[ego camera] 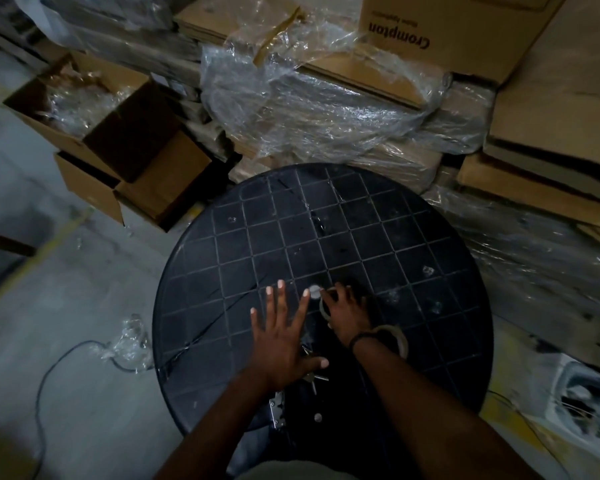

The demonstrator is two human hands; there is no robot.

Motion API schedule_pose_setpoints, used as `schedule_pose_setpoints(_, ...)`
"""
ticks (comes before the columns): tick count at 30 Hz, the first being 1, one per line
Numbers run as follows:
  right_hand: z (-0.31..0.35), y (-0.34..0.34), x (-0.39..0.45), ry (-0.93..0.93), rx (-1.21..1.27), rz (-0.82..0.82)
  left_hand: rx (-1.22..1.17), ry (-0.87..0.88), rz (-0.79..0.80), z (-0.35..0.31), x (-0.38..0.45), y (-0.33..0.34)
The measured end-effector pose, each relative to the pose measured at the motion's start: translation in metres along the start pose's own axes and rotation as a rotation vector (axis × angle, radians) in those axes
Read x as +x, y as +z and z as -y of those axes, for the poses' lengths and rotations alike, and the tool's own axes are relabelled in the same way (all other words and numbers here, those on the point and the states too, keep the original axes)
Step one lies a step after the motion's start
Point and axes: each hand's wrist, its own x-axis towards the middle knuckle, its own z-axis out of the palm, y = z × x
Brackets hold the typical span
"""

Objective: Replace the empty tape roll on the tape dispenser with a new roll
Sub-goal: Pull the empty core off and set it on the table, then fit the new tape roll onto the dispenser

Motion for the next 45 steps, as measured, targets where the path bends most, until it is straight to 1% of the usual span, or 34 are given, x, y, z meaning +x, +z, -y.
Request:
schedule_pose_setpoints(6,-0.014,0.016,-0.001,0.021,0.052,0.070,0.049,0.007,0.046,0.005,0.000,0.010)
schedule_pose_setpoints(9,-0.020,0.015,-0.014,0.033,0.007,-0.002,0.036,-0.002,0.011,0.010,0.003,0.022)
schedule_pose_setpoints(11,-0.033,0.017,-0.027,0.078,0.010,-0.061,0.027,-0.005,0.034,0.014,0.004,0.034)
schedule_pose_setpoints(14,-0.060,0.029,-0.048,0.277,0.144,-0.090,0.051,0.001,0.095,0.019,0.001,0.052)
schedule_pose_setpoints(16,-0.076,0.041,-0.061,0.387,0.311,-0.034,0.059,0.016,0.155,0.021,-0.004,0.063)
schedule_pose_setpoints(17,-0.083,0.046,-0.067,0.402,0.378,0.012,0.049,0.013,0.186,0.022,-0.006,0.068)
schedule_pose_setpoints(19,-0.087,0.054,-0.077,0.374,0.424,0.064,0.015,-0.006,0.222,0.022,-0.014,0.077)
schedule_pose_setpoints(22,-0.081,0.062,-0.089,0.377,0.455,0.050,-0.046,-0.049,0.225,0.021,-0.024,0.085)
schedule_pose_setpoints(24,-0.072,0.064,-0.100,0.390,0.521,-0.009,-0.114,-0.094,0.214,0.022,-0.029,0.087)
schedule_pose_setpoints(26,-0.059,0.063,-0.113,0.366,0.613,-0.122,-0.198,-0.114,0.158,0.024,-0.031,0.085)
schedule_pose_setpoints(28,-0.042,0.055,-0.129,0.317,0.672,-0.257,-0.396,-0.085,0.060,0.022,-0.034,0.079)
schedule_pose_setpoints(29,-0.032,0.048,-0.137,0.288,0.681,-0.319,-0.532,-0.101,0.035,0.016,-0.037,0.073)
schedule_pose_setpoints(32,-0.002,0.027,-0.164,0.172,0.722,-0.451,-0.854,-0.180,0.122,-0.003,-0.040,0.063)
schedule_pose_setpoints(34,0.016,0.016,-0.181,0.075,0.722,-0.493,-1.039,-0.179,0.171,-0.016,-0.042,0.063)
schedule_pose_setpoints(35,0.024,0.012,-0.188,0.027,0.695,-0.513,-1.094,-0.162,0.169,-0.021,-0.045,0.063)
schedule_pose_setpoints(36,0.030,0.010,-0.194,-0.010,0.667,-0.531,-1.115,-0.155,0.135,-0.027,-0.049,0.061)
schedule_pose_setpoints(38,0.035,0.007,-0.203,-0.051,0.650,-0.537,-1.130,-0.181,0.024,-0.033,-0.057,0.055)
schedule_pose_setpoints(40,0.034,0.003,-0.213,-0.066,0.743,-0.502,-1.202,-0.248,-0.050,-0.030,-0.063,0.053)
schedule_pose_setpoints(43,0.027,0.002,-0.225,-0.054,0.964,-0.397,-1.384,-0.294,-0.042,-0.022,-0.073,0.053)
schedule_pose_setpoints(45,0.021,0.007,-0.230,-0.017,1.000,-0.330,-1.431,-0.305,-0.007,-0.024,-0.086,0.058)
